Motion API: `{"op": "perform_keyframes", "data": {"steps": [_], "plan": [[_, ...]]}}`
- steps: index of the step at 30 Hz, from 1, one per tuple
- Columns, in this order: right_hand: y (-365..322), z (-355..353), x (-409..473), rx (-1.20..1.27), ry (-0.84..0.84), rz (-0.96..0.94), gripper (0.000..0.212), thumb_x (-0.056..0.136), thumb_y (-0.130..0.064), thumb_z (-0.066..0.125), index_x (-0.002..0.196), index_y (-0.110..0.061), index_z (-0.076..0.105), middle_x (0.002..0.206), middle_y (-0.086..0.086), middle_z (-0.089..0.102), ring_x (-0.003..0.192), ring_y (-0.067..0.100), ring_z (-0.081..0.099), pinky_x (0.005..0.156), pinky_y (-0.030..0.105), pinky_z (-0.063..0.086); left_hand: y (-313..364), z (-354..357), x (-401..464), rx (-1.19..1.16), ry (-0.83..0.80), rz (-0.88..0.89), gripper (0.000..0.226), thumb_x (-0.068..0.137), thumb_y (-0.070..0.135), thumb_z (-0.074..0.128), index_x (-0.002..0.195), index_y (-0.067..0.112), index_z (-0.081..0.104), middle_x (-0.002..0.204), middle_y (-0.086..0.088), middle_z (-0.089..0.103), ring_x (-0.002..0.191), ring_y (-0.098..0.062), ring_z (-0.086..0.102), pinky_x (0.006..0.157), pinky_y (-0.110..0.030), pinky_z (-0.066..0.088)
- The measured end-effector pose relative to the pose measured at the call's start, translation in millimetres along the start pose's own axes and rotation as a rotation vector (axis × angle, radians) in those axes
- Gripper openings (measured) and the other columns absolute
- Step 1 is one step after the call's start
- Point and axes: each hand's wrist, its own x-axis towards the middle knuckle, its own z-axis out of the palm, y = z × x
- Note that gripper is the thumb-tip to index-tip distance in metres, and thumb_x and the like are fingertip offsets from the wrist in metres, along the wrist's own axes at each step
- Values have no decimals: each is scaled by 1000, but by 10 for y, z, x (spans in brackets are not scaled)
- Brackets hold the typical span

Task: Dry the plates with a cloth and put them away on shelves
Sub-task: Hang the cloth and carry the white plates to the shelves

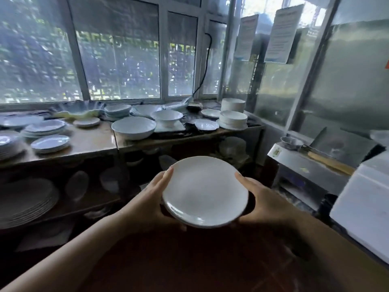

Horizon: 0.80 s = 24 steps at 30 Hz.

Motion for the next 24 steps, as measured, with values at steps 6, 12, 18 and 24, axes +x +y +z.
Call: {"op": "perform_keyframes", "data": {"steps": [6,12,18,24], "plan": [[69,54,1671,36,-136,-187,134,51,-57,86,156,-24,10,153,-13,25,139,-4,23,115,13,19,-712,-417,547,83,142,-172,141,42,81,76,149,32,0,145,38,4,132,25,6,107,0,11],[-302,500,3117,105,-280,-362,127,54,-45,91,155,-25,15,148,-19,29,137,-6,26,114,12,24,-1510,-978,652,137,237,-358,140,37,83,74,142,39,-8,130,59,-8,125,33,1,101,6,7],[-903,1153,4376,82,-341,-506,119,55,-47,84,153,-15,25,142,-9,41,132,-4,33,114,20,26,-2503,-1635,628,181,300,-490,144,35,81,76,142,36,-8,136,45,2,126,32,3,101,5,5],[-1511,1860,5480,137,-304,-563,115,56,-41,92,151,-25,29,142,-17,41,132,-10,33,108,5,22,-3515,-2474,676,200,286,-513,138,44,54,92,139,39,-8,129,45,7,119,30,8,95,9,6]]}}
